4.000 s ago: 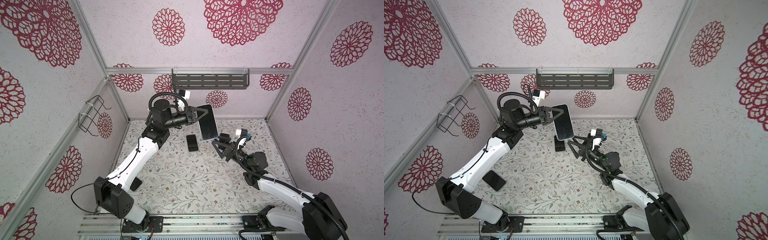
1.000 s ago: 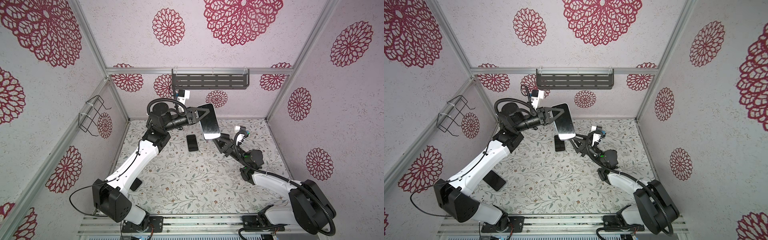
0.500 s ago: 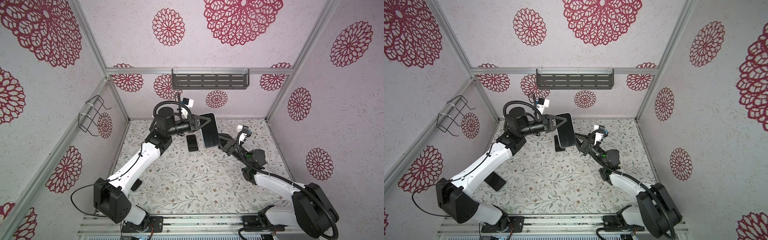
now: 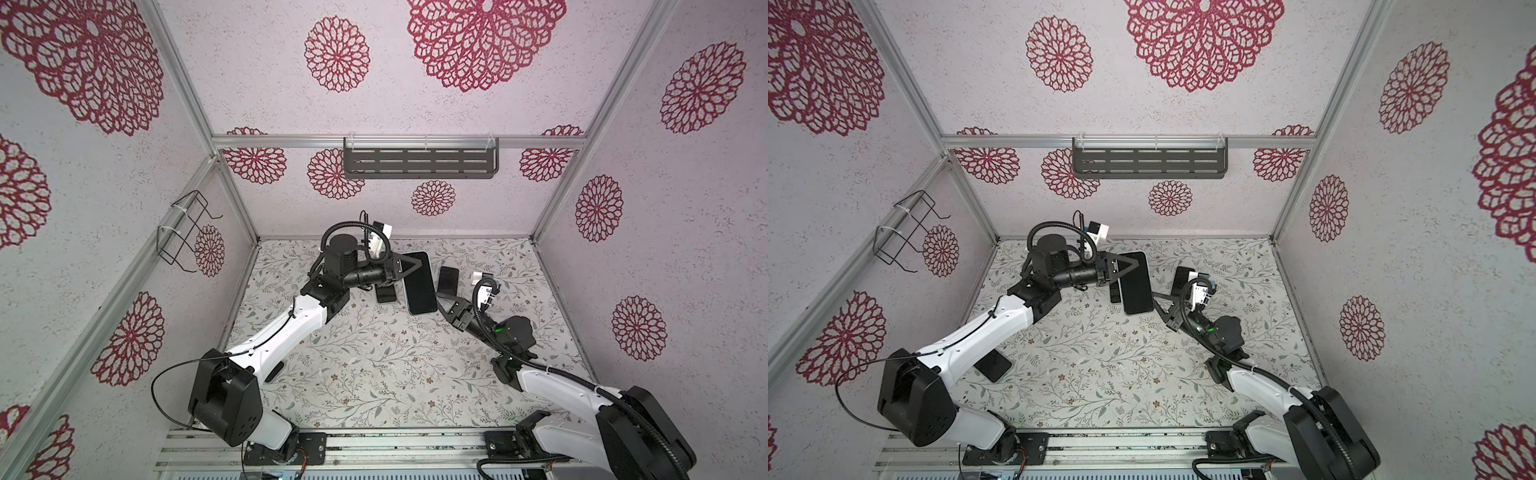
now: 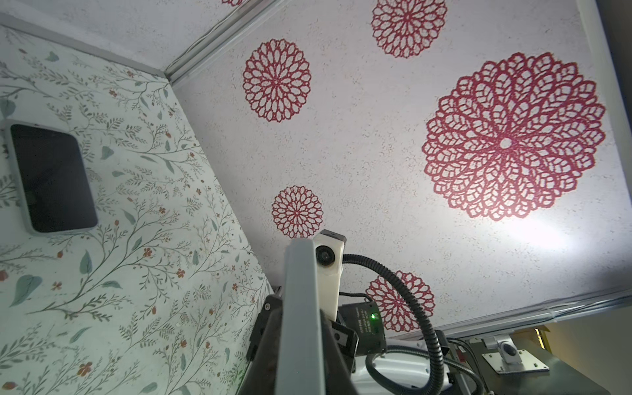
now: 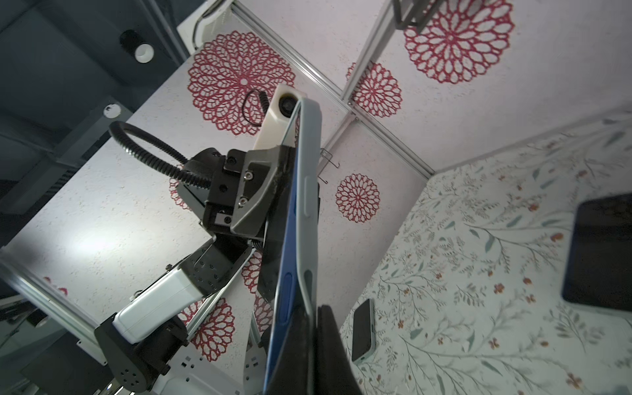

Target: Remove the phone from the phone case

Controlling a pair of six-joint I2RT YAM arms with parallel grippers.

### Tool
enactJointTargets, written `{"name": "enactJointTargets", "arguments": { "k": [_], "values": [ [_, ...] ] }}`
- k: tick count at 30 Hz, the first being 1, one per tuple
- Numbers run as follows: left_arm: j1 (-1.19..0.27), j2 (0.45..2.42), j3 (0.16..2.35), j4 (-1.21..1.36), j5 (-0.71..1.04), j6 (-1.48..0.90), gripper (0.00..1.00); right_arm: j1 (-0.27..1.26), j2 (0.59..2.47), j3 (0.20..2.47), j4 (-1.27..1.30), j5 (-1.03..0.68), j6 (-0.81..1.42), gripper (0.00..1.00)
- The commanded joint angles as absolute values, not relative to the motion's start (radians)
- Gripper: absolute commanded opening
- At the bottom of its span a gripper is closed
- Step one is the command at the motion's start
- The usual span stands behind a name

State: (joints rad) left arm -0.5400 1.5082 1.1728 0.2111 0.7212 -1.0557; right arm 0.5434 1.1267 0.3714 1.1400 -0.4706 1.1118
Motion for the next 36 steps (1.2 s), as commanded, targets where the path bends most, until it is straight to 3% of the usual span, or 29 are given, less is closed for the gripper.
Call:
{"name": "enactJointTargets", "arguments": {
  "k": [1,5,9,13,23,30,32,36],
  "values": [
    [-0.568,1.565,1.076,0.361,0.651,-1.052,0.21,0.565,1.022,0.344,1.021,-0.415,1.084,0.0],
    [-0.611,1.641,0.986,0.488,0.61,-1.087,0.31,0.585,0.965,0.283,0.928,-0.366,1.078,0.0],
    [-0.636,1.714,0.932,0.604,0.567,-1.121,0.59,0.6,0.938,0.222,0.889,-0.325,1.086,0.0],
    [-0.659,1.765,0.926,0.657,0.548,-1.143,0.72,0.604,0.927,0.189,0.843,-0.291,1.087,0.0],
    [-0.66,1.815,0.866,0.717,0.499,-1.183,0.87,0.607,0.913,0.159,0.734,-0.228,1.069,0.0],
    [-0.657,1.772,0.856,0.516,0.4,-1.099,0.91,0.607,0.917,0.12,0.726,-0.197,1.074,0.0],
    [-0.659,1.751,0.857,0.464,0.374,-1.066,0.99,0.609,0.917,0.118,0.713,-0.192,1.067,0.0],
    [-0.695,1.676,0.884,0.324,0.311,-0.936,0.99,0.609,0.92,0.124,0.656,-0.175,1.054,0.0]
  ]
}}
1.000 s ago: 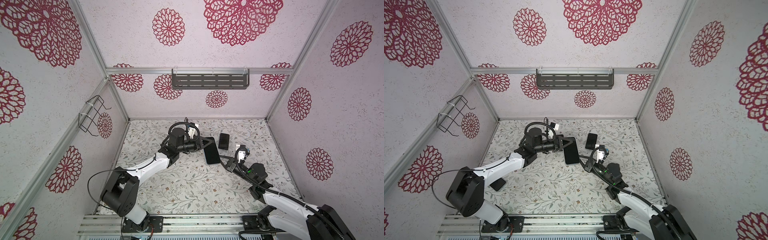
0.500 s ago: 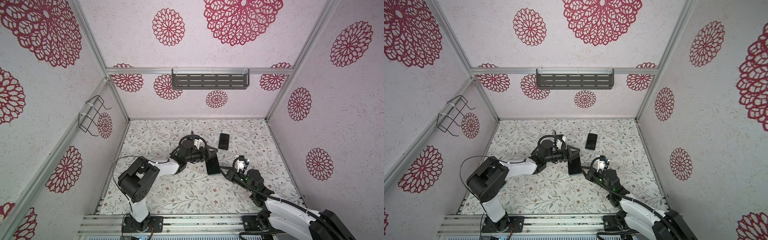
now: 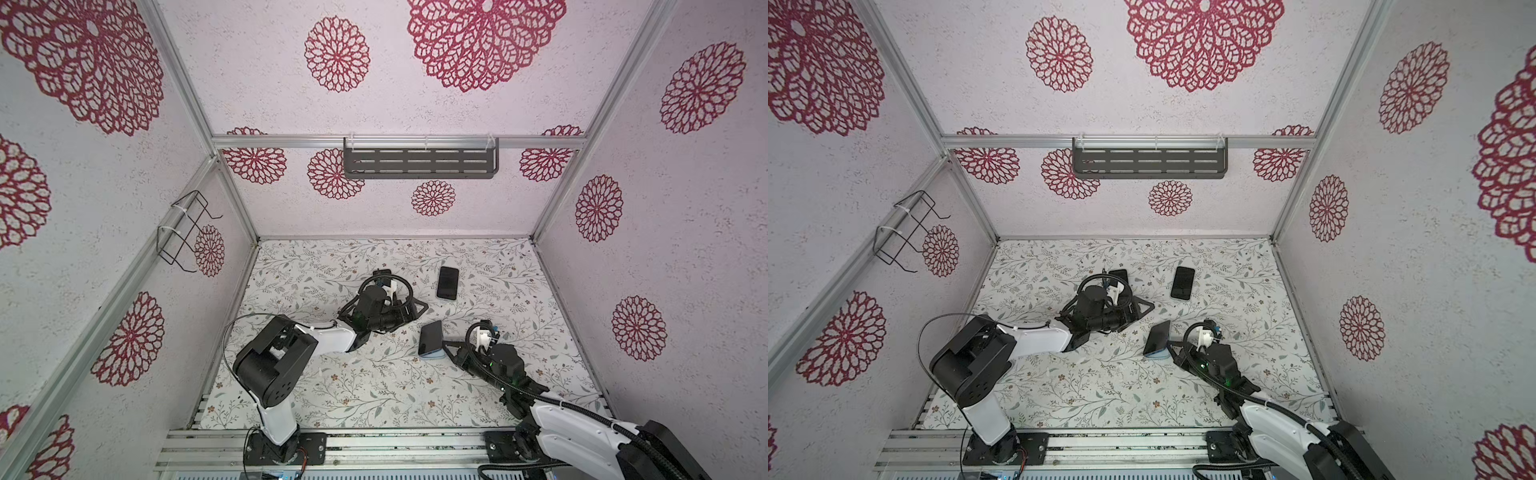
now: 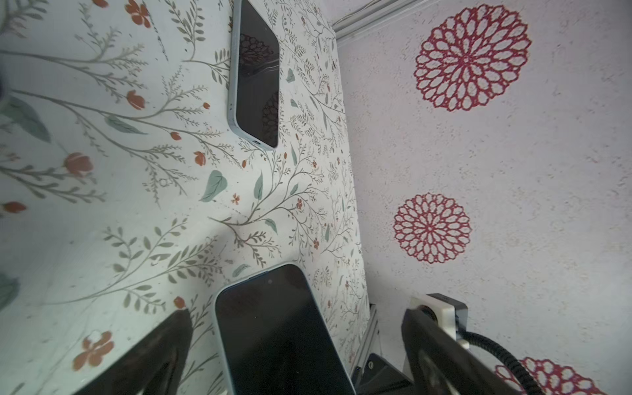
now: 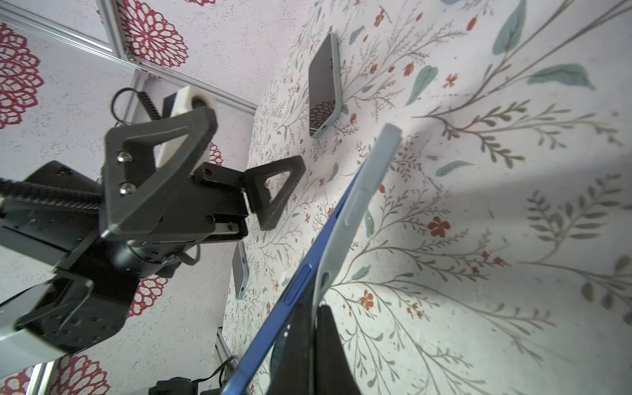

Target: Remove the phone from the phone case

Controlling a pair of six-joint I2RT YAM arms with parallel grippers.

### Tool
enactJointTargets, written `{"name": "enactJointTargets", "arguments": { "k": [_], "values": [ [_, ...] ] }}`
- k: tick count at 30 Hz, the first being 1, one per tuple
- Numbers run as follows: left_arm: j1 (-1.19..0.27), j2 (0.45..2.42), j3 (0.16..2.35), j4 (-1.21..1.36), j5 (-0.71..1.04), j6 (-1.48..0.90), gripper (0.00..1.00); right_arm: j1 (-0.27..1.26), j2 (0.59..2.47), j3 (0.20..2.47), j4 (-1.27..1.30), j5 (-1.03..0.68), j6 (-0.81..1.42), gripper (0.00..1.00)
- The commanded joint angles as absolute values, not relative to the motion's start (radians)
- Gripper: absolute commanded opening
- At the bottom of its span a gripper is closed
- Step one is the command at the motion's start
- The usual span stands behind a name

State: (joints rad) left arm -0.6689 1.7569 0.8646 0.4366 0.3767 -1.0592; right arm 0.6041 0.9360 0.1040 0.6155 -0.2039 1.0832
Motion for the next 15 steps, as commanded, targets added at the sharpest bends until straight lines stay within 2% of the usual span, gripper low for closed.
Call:
{"name": "enactJointTargets", "arguments": {
  "k": [1,11,15],
  "values": [
    [-0.708,1.657,0.893,0.285,0.292,-0.895,0.99,0.609,0.921,0.124,0.651,-0.174,1.052,0.0],
    [-0.882,1.532,0.965,-0.09,0.133,-0.461,1.0,0.611,0.952,0.121,0.647,-0.166,1.051,0.0],
    [-0.932,1.524,0.953,-0.118,0.123,-0.381,0.98,0.611,0.948,0.124,0.639,-0.163,1.049,0.0]
  ]
}}
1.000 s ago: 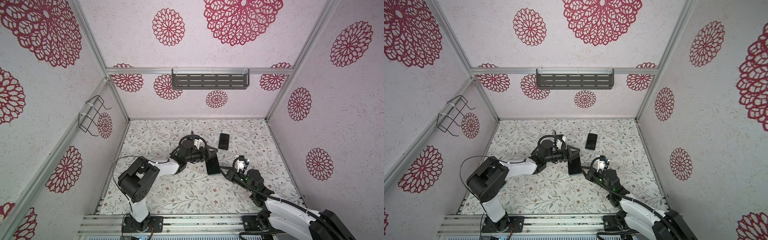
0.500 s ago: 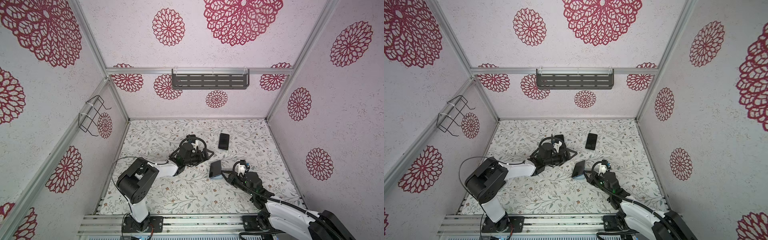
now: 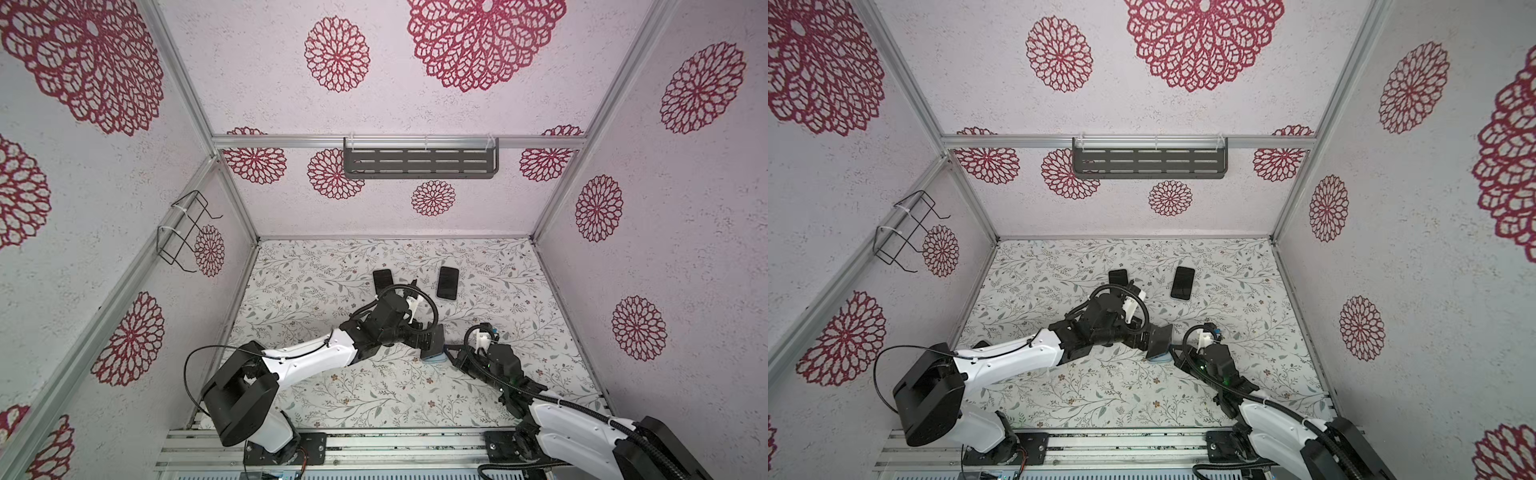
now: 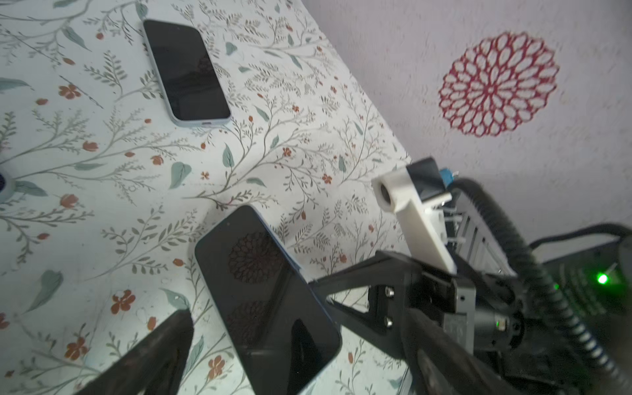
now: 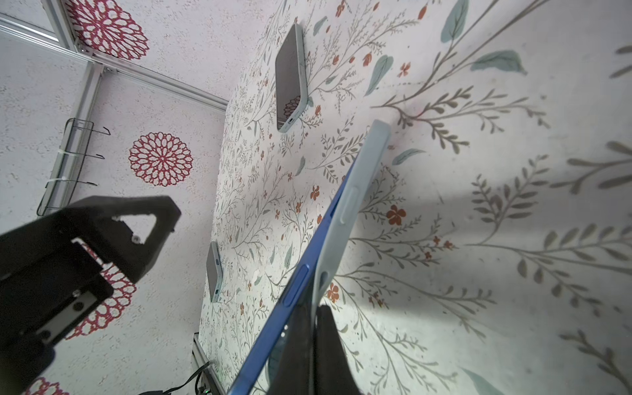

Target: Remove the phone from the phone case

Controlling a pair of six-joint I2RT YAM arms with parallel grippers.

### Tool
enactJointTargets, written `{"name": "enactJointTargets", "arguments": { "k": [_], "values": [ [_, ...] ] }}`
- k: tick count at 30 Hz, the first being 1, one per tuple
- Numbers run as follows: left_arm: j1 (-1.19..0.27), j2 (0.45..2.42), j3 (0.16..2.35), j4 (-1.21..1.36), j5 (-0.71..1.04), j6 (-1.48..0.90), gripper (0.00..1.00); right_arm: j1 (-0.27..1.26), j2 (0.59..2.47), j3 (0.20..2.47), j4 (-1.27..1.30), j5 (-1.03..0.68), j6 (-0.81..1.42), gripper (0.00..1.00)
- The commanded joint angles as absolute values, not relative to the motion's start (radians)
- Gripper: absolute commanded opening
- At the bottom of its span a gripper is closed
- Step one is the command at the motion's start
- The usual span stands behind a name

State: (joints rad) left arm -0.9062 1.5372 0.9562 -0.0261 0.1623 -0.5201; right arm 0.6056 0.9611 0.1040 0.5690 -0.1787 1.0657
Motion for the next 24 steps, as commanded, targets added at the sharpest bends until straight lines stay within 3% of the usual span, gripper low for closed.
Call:
{"name": "enactJointTargets", "arguments": {
  "k": [1,11,24],
  "values": [
    [-0.941,1.525,0.95,-0.118,0.121,-0.367,0.98,0.61,0.946,0.123,0.636,-0.161,1.049,0.0],
    [-1.049,1.64,1.033,-0.196,0.002,-0.247,0.9,0.611,0.918,0.118,0.613,-0.155,1.052,0.0],
    [-1.097,1.733,1.099,-0.201,-0.194,-0.195,0.61,0.611,0.87,0.096,0.606,-0.153,1.072,0.0]
  ]
}}
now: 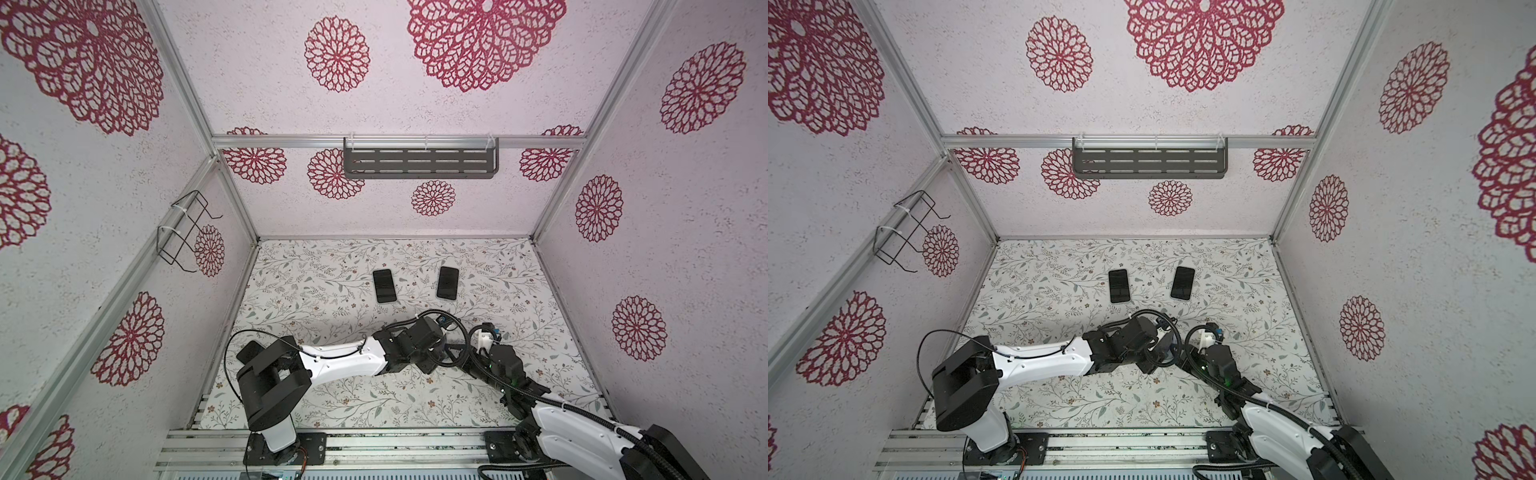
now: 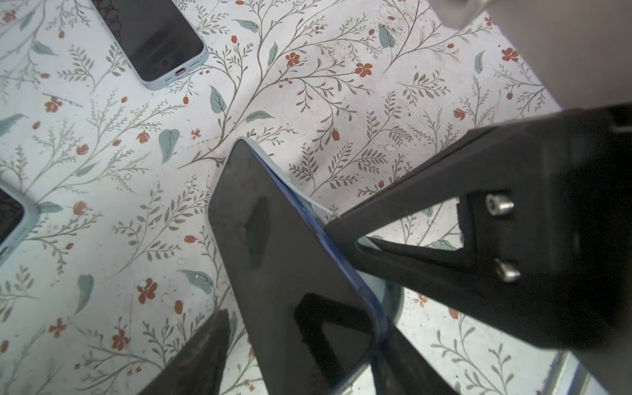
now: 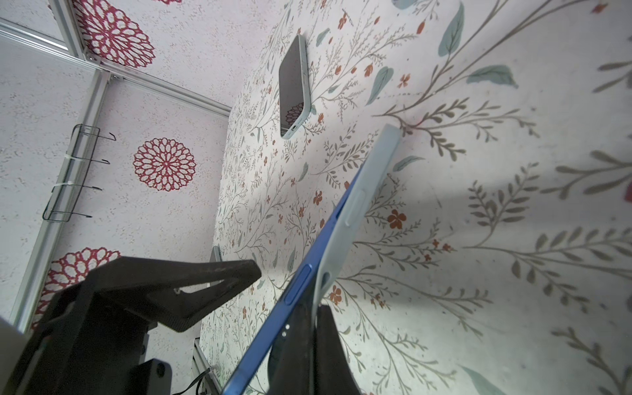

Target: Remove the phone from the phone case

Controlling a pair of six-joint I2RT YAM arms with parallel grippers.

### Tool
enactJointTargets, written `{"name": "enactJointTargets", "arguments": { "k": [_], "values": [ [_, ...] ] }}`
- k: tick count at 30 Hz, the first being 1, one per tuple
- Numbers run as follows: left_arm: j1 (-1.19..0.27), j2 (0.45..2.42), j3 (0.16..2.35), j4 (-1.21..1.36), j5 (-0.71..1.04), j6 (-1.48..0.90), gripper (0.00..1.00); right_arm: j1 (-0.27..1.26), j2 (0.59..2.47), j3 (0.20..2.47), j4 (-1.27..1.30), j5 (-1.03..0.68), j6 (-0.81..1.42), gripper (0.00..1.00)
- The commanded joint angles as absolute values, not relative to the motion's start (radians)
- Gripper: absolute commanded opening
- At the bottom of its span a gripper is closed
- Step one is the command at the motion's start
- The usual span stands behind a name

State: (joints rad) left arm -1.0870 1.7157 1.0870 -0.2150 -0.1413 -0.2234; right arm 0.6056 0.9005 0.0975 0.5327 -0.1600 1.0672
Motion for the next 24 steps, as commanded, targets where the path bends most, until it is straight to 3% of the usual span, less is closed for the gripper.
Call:
{"name": "enactJointTargets", "arguments": {
  "k": [1,11,14,24],
  "values": [
    [-1.099,1.735,1.097,-0.192,-0.192,-0.195,0.57,0.611,0.868,0.094,0.606,-0.153,1.074,0.0],
    [-1.168,1.766,1.101,-0.127,-0.262,-0.187,0.23,0.611,0.86,0.084,0.622,-0.16,1.096,0.0],
    [-1.187,1.767,1.108,-0.129,-0.339,-0.183,0.09,0.611,0.849,0.084,0.615,-0.163,1.102,0.0],
    [-1.19,1.699,1.098,-0.141,-0.407,-0.207,0.0,0.612,0.809,0.07,0.559,-0.153,1.111,0.0]
  ]
}}
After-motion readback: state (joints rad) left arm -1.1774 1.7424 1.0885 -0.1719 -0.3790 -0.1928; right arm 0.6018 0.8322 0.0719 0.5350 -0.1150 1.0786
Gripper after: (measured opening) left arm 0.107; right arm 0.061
